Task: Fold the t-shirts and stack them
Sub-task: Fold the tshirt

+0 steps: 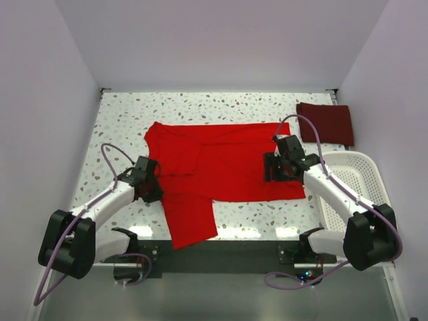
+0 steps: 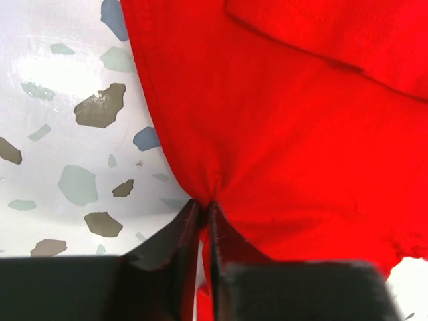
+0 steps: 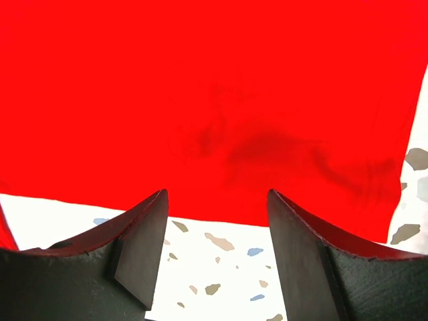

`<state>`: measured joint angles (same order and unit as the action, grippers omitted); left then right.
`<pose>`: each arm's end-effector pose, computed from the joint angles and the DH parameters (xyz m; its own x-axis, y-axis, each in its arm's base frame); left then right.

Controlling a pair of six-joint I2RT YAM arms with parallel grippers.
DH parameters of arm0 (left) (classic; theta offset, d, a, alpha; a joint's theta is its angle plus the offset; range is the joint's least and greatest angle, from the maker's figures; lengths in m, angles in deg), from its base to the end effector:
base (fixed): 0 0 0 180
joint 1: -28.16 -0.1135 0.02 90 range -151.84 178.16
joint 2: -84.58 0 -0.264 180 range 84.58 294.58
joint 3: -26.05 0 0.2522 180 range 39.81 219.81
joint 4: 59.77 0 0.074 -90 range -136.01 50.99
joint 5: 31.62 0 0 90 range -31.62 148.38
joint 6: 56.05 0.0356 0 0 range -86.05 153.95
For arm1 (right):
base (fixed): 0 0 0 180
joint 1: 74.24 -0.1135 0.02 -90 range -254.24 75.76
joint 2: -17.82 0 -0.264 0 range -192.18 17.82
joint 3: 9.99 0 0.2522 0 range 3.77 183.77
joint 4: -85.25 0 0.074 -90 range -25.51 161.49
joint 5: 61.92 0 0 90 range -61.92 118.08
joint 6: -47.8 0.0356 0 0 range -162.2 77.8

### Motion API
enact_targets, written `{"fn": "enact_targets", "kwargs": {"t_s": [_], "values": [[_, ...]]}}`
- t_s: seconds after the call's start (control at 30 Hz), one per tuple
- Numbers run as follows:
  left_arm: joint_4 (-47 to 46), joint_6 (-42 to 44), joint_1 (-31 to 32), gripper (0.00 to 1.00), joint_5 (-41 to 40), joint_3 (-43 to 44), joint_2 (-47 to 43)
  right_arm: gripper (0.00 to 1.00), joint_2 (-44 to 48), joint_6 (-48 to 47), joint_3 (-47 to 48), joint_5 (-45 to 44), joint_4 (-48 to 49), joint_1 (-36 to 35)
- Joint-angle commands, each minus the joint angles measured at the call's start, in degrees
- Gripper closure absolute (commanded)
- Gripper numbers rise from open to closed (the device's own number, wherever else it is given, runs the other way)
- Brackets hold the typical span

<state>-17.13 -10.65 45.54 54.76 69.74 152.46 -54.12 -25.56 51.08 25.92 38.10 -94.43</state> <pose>0.1856 -0.0557 0.1540 -0.8174 -0.4784 -0.3209 -0.4207 0.8763 -0.2349 0.2293 0.0829 0.2240 -0.8562 -0.0100 -0.5166 -0.0845 0.9890 0.1210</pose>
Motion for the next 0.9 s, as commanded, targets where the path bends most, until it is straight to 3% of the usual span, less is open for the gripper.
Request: {"fn": "enact_targets", "kwargs": {"t_s": [0.0, 0.1, 0.3, 0.5, 0.87], "values": [[-0.4, -1.8, 0.3, 0.9, -2.0, -1.1, 0.9, 0.36, 0.8, 1.2, 0.3, -2.7, -0.6, 0.0], [0.8, -2.0, 0.3, 0.99, -3.9, -0.2, 0.9, 0.36, 0.8, 1.0, 0.6, -3.7, -1.4, 0.0], [5.7, -0.1, -2.5, 1.0, -12.1, 4.1, 1.4, 0.36, 0.0, 3.2, 1.6, -8.3, -4.4, 0.2], [4.8, 2.9, -8.4, 1.0, -10.4, 5.0, 2.4, 0.36, -2.4, 4.6, 1.4, -6.5, -6.9, 4.1], [3.1, 4.2, -8.9, 1.0, -8.9, 4.7, 2.3, 0.42, -0.7, 10.3, -3.2, -3.0, -13.5, 9.3]]}}
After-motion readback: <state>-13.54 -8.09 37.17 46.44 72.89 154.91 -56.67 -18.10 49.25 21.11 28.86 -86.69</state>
